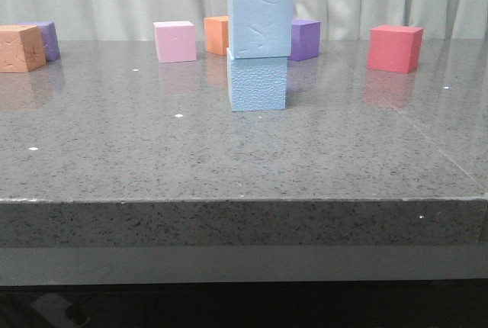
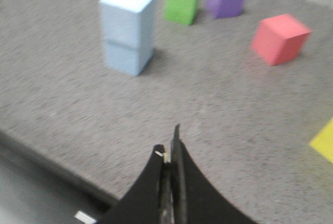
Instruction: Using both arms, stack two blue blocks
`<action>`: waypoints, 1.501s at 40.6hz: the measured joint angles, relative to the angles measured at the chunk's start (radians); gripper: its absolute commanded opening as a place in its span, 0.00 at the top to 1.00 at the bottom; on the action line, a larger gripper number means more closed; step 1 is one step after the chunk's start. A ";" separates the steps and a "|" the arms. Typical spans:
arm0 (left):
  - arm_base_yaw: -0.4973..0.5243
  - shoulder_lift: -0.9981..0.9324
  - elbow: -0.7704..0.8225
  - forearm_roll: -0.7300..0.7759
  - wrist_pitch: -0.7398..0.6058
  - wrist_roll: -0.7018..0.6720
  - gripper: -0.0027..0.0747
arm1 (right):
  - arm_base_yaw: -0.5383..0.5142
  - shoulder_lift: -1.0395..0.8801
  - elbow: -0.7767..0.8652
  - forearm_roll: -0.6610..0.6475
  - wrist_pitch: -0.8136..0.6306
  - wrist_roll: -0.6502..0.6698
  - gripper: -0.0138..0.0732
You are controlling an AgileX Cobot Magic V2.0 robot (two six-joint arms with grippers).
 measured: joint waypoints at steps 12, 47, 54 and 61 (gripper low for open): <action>0.002 0.000 0.000 0.000 0.000 0.000 0.99 | -0.203 -0.320 0.388 0.000 -0.240 0.000 0.92; 0.002 0.000 0.000 0.000 -0.002 0.000 0.99 | -0.290 -0.442 0.650 0.002 -0.528 0.000 0.92; 0.002 0.000 0.000 0.000 -0.002 0.000 0.99 | -0.290 -0.442 0.650 0.003 -0.552 0.050 0.92; 0.002 0.000 0.000 0.000 -0.002 0.000 0.99 | -0.290 -0.442 0.650 0.003 -0.570 0.126 0.92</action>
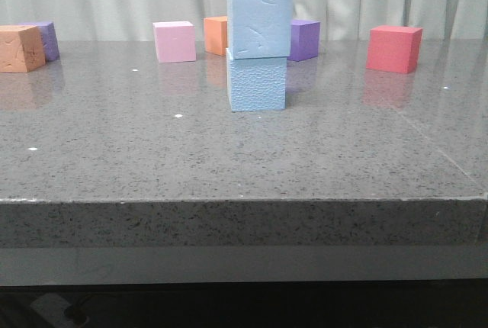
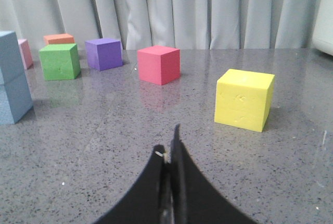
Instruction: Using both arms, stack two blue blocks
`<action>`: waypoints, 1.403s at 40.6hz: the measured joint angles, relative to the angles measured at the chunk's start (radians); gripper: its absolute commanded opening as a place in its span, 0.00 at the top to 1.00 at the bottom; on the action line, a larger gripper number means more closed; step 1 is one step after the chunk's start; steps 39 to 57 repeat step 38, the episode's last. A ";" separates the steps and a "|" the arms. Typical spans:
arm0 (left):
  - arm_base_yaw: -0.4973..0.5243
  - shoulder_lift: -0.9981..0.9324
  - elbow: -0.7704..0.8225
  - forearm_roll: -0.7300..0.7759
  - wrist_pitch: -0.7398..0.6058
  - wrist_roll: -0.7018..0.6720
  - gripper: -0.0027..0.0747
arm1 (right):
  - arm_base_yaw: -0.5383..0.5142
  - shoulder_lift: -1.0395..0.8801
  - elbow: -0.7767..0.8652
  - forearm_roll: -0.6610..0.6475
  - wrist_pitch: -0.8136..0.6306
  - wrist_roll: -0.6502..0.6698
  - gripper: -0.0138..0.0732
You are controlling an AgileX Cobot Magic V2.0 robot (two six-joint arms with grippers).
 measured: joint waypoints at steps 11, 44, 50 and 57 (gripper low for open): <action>0.000 0.000 0.000 0.000 0.000 0.000 0.99 | 0.000 0.000 0.000 0.000 0.000 0.016 0.92; 0.000 0.000 0.000 0.000 0.000 0.000 0.99 | 0.000 0.000 0.000 0.000 0.000 0.018 0.92; 0.000 0.000 0.000 0.000 0.000 0.000 0.99 | 0.000 0.000 0.000 0.000 0.000 0.018 0.92; 0.000 0.000 0.000 0.000 0.000 0.000 0.99 | 0.000 0.000 0.000 0.000 0.000 0.018 0.92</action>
